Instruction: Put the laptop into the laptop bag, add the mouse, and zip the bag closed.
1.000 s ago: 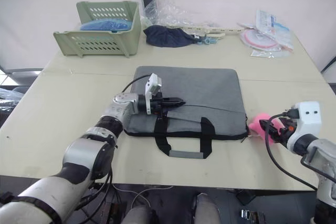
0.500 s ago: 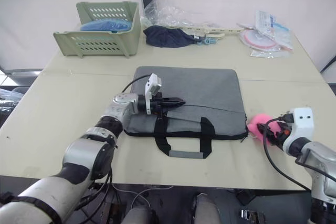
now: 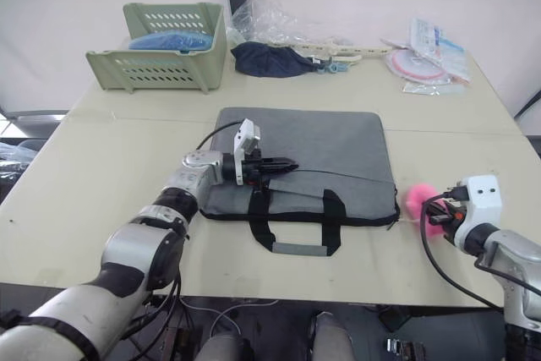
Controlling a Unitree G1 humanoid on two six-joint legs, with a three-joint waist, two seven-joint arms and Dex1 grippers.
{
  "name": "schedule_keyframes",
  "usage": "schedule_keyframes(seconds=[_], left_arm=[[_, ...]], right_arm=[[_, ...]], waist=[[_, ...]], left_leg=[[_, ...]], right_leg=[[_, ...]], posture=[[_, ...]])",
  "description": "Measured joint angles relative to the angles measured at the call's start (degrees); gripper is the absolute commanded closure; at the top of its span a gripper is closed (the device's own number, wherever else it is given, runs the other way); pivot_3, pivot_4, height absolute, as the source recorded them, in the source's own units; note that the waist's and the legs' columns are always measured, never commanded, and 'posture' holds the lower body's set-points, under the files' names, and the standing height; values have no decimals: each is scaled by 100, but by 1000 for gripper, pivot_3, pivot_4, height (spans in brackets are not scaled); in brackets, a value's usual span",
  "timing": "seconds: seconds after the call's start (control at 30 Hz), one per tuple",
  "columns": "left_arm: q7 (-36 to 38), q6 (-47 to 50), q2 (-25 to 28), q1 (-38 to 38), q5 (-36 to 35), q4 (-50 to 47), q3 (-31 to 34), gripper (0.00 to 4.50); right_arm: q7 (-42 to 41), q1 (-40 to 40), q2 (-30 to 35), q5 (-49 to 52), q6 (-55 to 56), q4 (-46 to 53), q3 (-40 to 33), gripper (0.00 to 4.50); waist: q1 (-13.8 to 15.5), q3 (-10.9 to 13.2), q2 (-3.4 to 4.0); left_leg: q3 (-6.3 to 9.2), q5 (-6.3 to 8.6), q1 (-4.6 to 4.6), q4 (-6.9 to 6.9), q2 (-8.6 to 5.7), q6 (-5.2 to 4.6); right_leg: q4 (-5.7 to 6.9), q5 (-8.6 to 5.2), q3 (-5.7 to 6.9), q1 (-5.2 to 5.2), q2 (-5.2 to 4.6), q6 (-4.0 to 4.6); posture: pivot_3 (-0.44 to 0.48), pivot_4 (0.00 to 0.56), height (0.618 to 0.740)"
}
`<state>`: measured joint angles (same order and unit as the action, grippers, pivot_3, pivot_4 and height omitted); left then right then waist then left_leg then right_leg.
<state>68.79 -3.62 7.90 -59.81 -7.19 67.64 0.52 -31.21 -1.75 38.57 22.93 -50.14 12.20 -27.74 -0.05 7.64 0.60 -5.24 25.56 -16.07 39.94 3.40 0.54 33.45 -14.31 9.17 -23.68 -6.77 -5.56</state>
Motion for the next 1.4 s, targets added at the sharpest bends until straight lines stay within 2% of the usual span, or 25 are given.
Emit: schedule_keyframes(seconds=[0.13,0.3,0.8,1.1,1.4], left_arm=[[-2,0,5,-3,0,0,0,4500],[-13,0,-24,-3,0,-1,3,4500],[35,0,2,15,0,-23,2,4500],[81,0,59,61,0,-83,2,4500],[138,71,127,140,-1,-215,2,4500]], right_arm=[[102,-284,100,-5,-128,-78,2,3875],[269,-1079,277,-27,-154,-158,69,3875],[274,-1655,222,-432,885,-1457,1131,3875],[249,-1881,159,-633,1382,-1915,1420,3875],[214,-2492,62,-867,2007,-2851,1691,3875]], waist=[[-3,2,6],[17,2,47],[-17,3,49],[-65,3,49],[-152,2,52]], left_leg=[[-1,0,0,0,0,0],[3,1,-3,-1,-1,-1],[-4,3,-3,0,-11,-6],[-5,3,-2,0,-9,-5],[-5,2,-2,3,-9,-5]], right_leg=[[0,0,-1,0,-1,0],[0,0,3,-2,-2,0],[-1,2,-3,-2,-9,-3],[0,2,-3,-2,-9,-5],[1,5,-4,-1,-10,-9]], posture=[[0,150,740],[0,150,740],[0,150,740],[0,150,740],[0,150,740]])
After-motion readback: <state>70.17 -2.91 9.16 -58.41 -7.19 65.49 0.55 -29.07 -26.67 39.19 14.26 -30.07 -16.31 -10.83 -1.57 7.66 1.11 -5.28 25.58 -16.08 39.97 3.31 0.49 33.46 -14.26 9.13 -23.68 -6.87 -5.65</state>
